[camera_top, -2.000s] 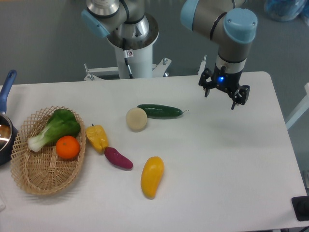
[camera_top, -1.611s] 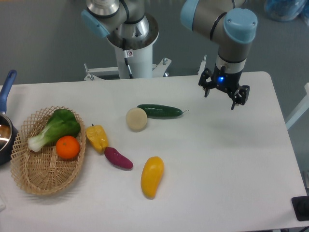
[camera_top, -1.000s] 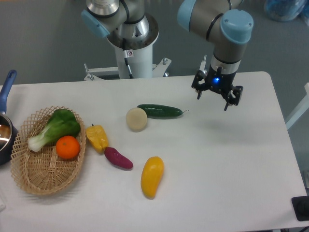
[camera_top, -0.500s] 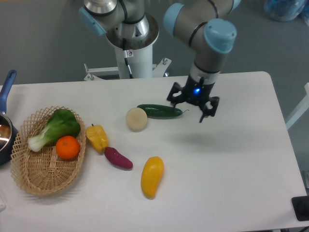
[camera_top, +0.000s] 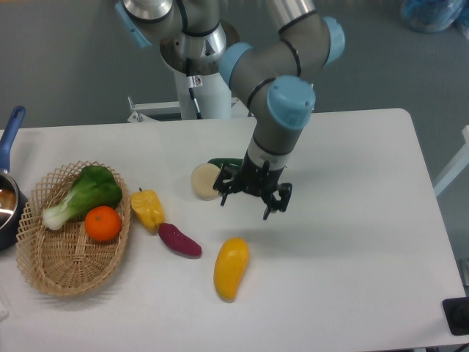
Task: Pick up the mango from the table
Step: 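Move the open gripper over the yellow mango and lower toward it, then lower onto the yellow mango and close the gripper around it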
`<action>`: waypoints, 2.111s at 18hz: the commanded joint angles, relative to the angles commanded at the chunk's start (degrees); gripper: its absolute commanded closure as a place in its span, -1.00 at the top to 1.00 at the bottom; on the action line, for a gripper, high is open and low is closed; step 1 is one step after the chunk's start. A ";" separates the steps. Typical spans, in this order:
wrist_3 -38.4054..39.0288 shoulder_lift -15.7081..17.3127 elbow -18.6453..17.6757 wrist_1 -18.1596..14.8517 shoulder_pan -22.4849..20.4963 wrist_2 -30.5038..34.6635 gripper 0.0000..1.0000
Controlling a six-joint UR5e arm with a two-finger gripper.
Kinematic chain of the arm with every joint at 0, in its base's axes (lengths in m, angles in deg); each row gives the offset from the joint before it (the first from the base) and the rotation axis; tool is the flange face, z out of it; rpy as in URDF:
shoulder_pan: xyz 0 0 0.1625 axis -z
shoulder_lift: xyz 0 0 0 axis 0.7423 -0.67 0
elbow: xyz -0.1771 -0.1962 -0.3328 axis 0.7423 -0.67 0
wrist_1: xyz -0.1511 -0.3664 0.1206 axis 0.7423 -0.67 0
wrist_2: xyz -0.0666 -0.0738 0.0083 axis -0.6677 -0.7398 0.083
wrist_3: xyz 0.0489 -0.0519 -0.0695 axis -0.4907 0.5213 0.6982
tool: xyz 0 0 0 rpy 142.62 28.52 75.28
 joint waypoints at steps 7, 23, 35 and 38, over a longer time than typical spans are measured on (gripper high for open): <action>5.19 -4.06 3.44 0.00 2.99 5.45 1.00; 12.49 -11.88 9.33 0.09 7.56 13.18 1.00; 11.96 -10.04 9.50 -0.35 8.53 18.55 -0.49; 11.17 -7.23 8.80 -0.61 7.92 17.06 -0.49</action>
